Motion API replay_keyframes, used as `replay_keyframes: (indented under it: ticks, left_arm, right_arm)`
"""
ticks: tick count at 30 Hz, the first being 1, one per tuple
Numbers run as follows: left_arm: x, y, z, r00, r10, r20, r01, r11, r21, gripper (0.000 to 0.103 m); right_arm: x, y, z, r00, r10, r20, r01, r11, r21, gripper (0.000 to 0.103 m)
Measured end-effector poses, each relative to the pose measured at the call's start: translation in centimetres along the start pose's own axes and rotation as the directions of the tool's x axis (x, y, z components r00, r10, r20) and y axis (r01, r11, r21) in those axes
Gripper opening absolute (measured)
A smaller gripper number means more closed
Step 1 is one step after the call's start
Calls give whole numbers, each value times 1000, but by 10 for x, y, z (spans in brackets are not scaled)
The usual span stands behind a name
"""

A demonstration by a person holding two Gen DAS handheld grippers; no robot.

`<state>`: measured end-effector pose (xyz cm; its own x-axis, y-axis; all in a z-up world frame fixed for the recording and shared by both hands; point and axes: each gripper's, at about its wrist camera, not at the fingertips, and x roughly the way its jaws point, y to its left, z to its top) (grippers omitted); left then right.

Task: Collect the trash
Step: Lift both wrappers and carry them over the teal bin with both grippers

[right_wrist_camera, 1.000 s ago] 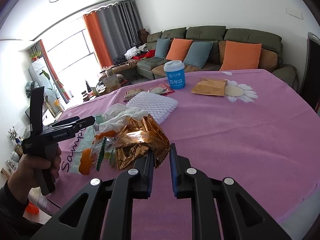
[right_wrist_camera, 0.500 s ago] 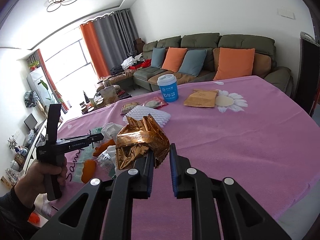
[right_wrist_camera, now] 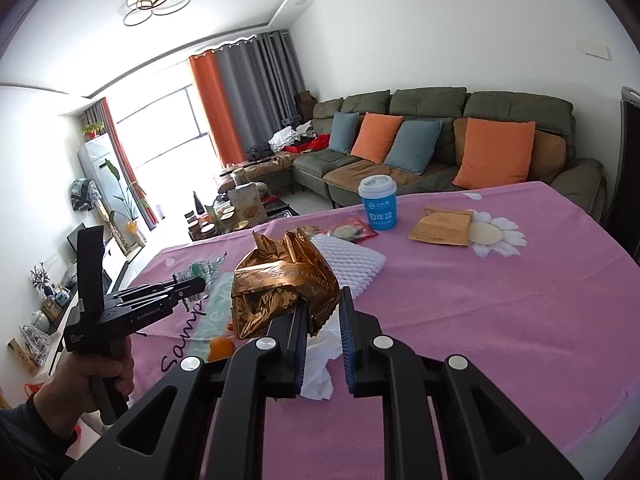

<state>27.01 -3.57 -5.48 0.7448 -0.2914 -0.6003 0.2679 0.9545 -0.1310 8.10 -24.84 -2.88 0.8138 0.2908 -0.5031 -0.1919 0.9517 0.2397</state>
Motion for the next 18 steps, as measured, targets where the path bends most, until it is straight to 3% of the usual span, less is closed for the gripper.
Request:
replay_keyframes:
  ticks: [8, 18]
  left_arm:
    - [-92, 22, -9, 987, 97, 124, -95, 995, -26, 18]
    - [-191, 65, -35, 952, 241, 189, -223, 968, -112, 18]
  right_arm:
    - [8, 42, 8, 996, 92, 10, -91, 994, -67, 13]
    - [28, 109, 11, 973, 231, -19, -231, 958, -171, 14]
